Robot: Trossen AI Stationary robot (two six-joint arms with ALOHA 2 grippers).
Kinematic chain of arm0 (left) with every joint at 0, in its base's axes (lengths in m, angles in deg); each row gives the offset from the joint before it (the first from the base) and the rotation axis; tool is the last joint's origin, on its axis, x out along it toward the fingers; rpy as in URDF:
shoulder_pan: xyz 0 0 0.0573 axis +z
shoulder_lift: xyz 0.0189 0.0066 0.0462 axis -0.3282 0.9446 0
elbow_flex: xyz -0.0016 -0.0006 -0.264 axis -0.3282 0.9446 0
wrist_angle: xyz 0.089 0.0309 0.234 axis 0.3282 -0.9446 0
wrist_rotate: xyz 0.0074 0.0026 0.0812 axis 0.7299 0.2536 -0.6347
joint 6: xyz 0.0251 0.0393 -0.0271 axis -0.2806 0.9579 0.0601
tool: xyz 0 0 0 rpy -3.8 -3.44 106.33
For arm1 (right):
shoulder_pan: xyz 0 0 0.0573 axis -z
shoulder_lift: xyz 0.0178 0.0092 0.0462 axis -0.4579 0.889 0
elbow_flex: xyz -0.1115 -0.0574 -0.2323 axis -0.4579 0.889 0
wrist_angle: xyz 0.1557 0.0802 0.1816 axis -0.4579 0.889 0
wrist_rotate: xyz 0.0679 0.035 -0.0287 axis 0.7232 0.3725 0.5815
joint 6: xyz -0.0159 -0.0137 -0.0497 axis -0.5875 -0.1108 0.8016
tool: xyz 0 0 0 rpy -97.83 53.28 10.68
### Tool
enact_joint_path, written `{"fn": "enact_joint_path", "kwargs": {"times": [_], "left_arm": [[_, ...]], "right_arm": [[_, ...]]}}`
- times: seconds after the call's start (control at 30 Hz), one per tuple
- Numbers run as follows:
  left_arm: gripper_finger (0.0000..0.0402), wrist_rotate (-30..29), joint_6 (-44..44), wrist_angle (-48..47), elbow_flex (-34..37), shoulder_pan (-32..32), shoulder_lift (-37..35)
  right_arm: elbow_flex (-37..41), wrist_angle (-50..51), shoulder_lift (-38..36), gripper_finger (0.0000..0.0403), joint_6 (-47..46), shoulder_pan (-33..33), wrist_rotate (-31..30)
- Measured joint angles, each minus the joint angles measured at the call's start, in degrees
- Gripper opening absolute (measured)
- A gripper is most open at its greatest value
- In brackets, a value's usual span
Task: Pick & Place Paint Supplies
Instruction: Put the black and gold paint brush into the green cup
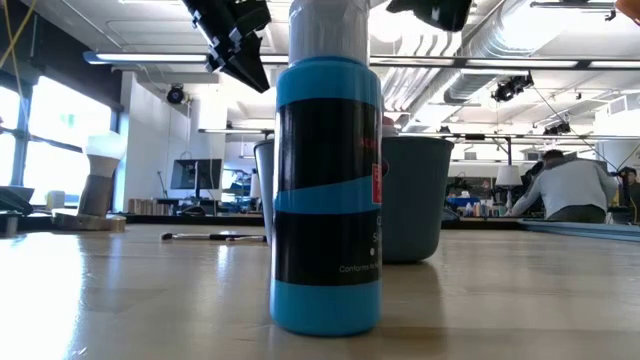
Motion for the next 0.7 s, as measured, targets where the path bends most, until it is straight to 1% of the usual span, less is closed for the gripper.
{"fn": "enact_joint_path", "kwargs": {"times": [0.27, 0.43, 0.7], "left_arm": [[0.0077, 2.6, -0.9, -2.6, 0.0, 0.0, 0.0], [0.0077, 2.9, -1.6, -2.5, 0.0, 0.0, 0.0], [0.0077, 3.2, -1.7, -2.4, 0.0, 0.0, 0.0]], "right_arm": [[0.0, 0.2, -5.5, 0.0194, 0.3, 0.4, 0.0], [0.0, 0.2, -5.6, 0.0194, 3.1, 0.4, 0.0], [0.0, 0.2, -5.0, 0.0194, 3.1, 0.4, 0.0]]}}
